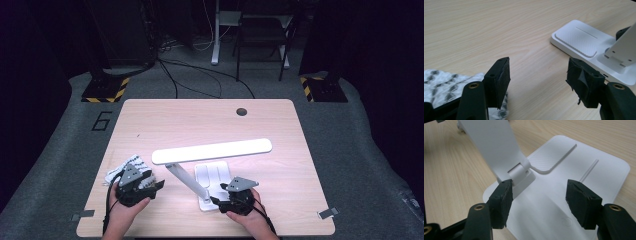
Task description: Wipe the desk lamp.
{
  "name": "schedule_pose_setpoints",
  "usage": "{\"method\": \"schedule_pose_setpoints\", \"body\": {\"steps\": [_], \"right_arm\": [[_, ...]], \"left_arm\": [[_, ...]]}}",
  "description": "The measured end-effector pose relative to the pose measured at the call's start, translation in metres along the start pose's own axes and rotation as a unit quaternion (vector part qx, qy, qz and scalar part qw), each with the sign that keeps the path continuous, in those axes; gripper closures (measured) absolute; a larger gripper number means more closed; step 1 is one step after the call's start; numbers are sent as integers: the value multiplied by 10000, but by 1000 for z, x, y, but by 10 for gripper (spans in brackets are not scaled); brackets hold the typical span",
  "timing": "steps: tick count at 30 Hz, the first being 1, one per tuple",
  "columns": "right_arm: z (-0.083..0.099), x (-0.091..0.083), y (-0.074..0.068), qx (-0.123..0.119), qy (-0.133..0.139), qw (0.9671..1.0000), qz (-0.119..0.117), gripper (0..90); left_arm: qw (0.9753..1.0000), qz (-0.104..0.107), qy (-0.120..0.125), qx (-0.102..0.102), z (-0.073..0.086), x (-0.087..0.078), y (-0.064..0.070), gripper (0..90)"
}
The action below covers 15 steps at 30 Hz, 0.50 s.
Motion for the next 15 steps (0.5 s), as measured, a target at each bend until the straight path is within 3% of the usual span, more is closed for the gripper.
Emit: {"method": "schedule_pose_setpoints", "body": {"steps": [9, 15], "right_arm": [[1, -12, 15, 39, -3, 9998, 212, 383], [2, -18, 20, 55, -23, 9997, 232, 383]], "left_arm": [[9991, 400, 37, 123, -4, 7, 29, 353], [9979, 629, 98, 130, -10, 7, 44, 355]]}}
Point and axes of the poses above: each handheld gripper's, and its own axes: x roughly forward along the jaws, z roughly out of its underside, y roughly to its right, the point moved 6 cm from there along x, roughly forward along the jaws, and after that the axes turned 14 degrees about y, right-handed, at the moved point
